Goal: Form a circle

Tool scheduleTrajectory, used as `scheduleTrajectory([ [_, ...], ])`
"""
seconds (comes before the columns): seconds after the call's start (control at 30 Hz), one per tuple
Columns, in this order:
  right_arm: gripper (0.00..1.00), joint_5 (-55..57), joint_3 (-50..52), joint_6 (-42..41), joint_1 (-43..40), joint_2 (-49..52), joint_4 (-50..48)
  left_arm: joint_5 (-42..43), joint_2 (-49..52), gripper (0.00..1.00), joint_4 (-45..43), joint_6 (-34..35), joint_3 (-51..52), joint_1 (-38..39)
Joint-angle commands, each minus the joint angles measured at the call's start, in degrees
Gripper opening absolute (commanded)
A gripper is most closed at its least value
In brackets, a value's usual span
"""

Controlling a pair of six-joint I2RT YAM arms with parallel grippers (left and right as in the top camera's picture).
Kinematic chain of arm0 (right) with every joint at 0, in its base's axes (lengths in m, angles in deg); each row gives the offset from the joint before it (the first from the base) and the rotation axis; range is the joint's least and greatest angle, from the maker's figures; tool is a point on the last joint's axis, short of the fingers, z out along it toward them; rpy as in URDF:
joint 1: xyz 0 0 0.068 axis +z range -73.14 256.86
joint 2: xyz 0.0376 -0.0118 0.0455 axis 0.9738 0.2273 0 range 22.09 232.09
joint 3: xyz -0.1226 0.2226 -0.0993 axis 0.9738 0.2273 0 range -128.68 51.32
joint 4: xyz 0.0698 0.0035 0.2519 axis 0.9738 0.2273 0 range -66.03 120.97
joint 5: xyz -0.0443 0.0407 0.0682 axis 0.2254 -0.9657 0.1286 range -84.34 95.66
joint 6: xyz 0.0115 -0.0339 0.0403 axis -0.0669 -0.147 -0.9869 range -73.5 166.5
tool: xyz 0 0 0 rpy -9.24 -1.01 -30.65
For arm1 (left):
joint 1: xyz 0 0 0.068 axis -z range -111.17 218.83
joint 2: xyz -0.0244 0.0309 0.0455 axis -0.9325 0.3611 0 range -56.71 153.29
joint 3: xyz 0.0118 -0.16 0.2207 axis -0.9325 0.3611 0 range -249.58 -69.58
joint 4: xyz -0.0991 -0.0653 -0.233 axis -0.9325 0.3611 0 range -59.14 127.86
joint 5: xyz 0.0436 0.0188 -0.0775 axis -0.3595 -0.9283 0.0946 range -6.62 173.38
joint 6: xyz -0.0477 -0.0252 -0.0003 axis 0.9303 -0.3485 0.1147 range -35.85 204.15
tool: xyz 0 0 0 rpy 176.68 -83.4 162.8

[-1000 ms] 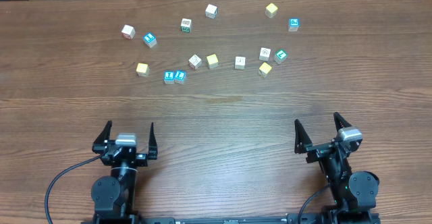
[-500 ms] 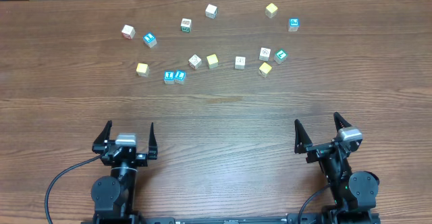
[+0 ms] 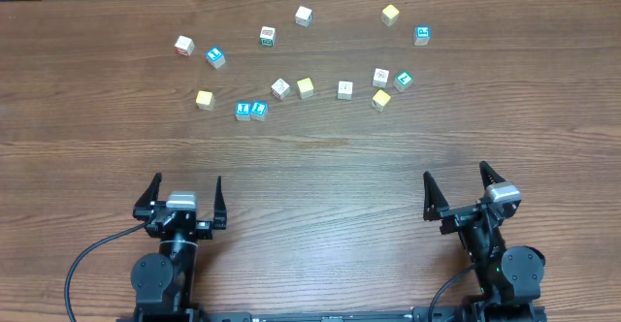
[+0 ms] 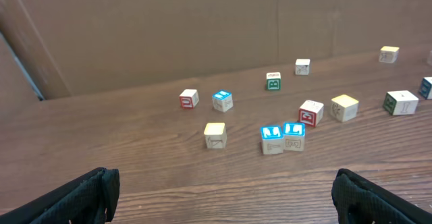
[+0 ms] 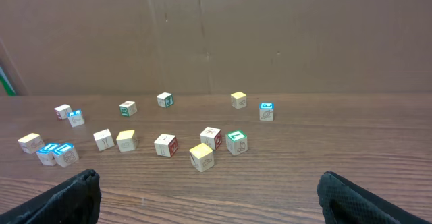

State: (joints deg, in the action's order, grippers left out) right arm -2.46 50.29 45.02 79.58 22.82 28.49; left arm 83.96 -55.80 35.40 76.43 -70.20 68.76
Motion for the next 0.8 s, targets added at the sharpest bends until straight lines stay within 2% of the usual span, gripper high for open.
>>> scheduleTrajectory([
  [0.0,1.00,0.37,0.59,-0.20,-0.11,-0.57,-0.31,2.86,-0.55,1.00,-1.81,0.59,-0.09,0.22],
  [0.13,1.00,0.37,0.59,-0.20,-0.11,-0.57,-0.31,4.61,-0.52,1.00,-1.14,5.25,-4.92,0.20],
  [0.27,1.00,0.37,0.59,-0.20,-0.11,-0.57,-0.31,5.55,0.74,1.00,7.30,9.14,-14.99,0.20],
  [0.4,1.00,0.37,0.59,-0.20,-0.11,-0.57,-0.31,8.46,7.26,1.00,15.19,10.71,-26.60,0.20],
  [0.5,1.00,0.37,0.59,-0.20,-0.11,-0.57,-0.31,13.53,16.20,1.00,20.74,11.58,-37.66,0.20],
  [0.63,1.00,0.37,0.59,-0.20,-0.11,-0.57,-0.31,16.06,31.87,1.00,29.68,11.13,-55.34,0.20],
  [0.73,1.00,0.37,0.59,-0.20,-0.11,-0.57,-0.31,18.75,45.03,1.00,39.04,8.61,-71.36,0.20],
  [0.77,1.00,0.37,0.59,-0.20,-0.11,-0.57,-0.31,19.52,53.11,1.00,45.75,6.97,-81.68,0.22],
])
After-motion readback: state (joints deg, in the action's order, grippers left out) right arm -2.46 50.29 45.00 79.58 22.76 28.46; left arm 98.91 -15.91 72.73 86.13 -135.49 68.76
